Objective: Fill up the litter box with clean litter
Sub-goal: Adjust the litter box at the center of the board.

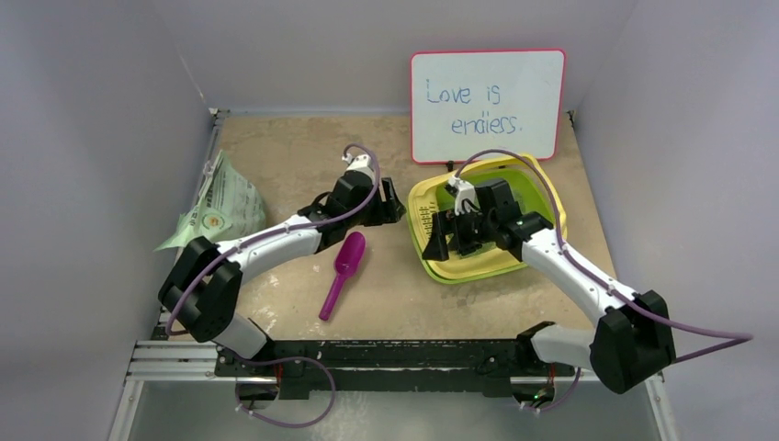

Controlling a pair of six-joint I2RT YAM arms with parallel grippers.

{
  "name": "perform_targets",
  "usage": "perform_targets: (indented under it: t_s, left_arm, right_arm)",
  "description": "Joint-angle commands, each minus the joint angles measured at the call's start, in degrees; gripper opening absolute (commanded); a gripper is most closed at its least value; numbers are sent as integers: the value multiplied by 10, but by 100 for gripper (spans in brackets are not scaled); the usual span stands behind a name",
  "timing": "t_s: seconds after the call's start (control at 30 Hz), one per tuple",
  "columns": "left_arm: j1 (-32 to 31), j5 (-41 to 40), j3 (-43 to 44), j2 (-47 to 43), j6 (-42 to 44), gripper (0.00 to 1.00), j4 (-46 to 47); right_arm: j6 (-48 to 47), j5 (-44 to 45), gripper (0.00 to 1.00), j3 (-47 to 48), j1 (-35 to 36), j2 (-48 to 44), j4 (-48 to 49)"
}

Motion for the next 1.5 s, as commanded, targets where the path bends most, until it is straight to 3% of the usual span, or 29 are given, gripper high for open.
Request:
perform_targets:
  t_s: [0.0,0.3,0.47,0.7,0.93,1.27,1.47]
  left_arm:
    - [2,22,25,8,-7,66,28]
    - [1,63,40,34,-11,66,48]
    - [2,75,40,40,-14,66,59]
    - [1,83,36,39,-13,66,59]
    - [2,91,36,39,-13,66,61]
    - [2,94,39,41,-9,66,59]
    - [1,92,38,42,-14,66,65]
  right_arm:
    - [28,-3,87,14,26,4,8]
    - [52,53,86,12,38,-27,-17]
    - [32,135,96,41,37,-15,-47]
    - [1,222,99,78,37,33,-98]
    - [-9,138,98,73,38,58,-74]
    - [8,11,95,40,38,-17,-58]
    - [18,19,95,11,37,-15,-63]
